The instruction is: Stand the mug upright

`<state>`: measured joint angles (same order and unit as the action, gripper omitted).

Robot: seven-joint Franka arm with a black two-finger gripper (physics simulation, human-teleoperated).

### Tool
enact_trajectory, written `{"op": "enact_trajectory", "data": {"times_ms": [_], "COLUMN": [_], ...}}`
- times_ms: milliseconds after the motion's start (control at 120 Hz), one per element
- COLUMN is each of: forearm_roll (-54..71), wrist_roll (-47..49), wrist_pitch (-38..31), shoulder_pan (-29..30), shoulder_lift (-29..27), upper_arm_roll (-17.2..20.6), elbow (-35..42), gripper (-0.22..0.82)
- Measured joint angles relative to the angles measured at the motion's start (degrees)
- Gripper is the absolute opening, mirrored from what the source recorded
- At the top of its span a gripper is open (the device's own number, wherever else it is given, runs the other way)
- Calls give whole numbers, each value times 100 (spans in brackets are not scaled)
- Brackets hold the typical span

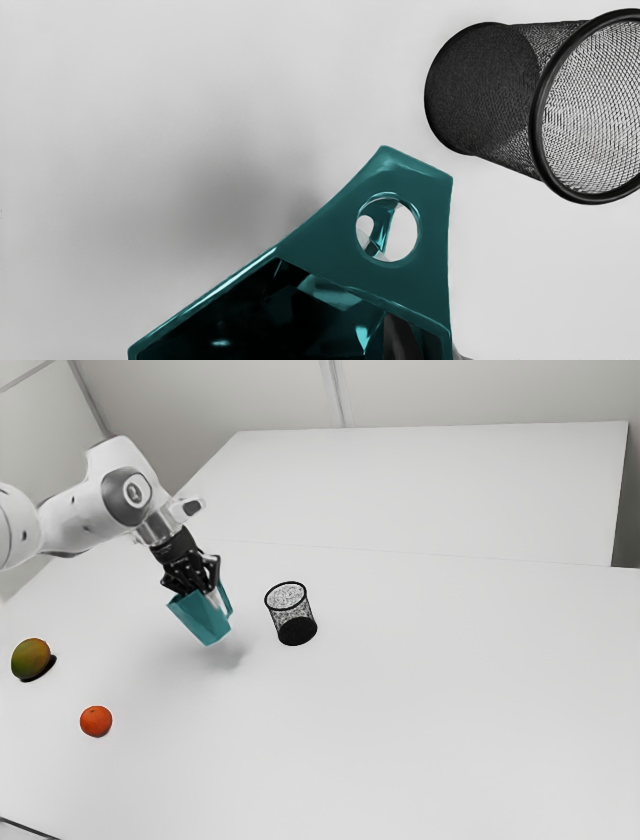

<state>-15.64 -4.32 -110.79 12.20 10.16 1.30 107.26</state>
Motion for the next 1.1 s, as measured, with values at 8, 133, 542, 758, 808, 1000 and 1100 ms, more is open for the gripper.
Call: {"op": "enact_trajectory", "data": {"times_ms": [8, 133, 542, 758, 808, 1000, 1100], "forearm_roll": [51, 799, 1529, 1547, 1548, 1523, 1526], "wrist_roll": [21, 398, 1721, 2197, 2288, 2611, 2760], "wrist_pitch": [-37, -635, -2074, -2295, -2337, -2482, -2543], "shoulder_pan": [-6, -102, -896, -345, -189, -348, -359], "shoulder_lift": [-50, -648, -849, -601, -558, -403, -343], "upper_arm_roll": [22, 394, 920, 923, 922, 922, 922], "elbow": [68, 893, 1838, 1958, 1959, 1959, 1958], "gripper": [-18, -18, -18, -18, -18, -18, -19]}}
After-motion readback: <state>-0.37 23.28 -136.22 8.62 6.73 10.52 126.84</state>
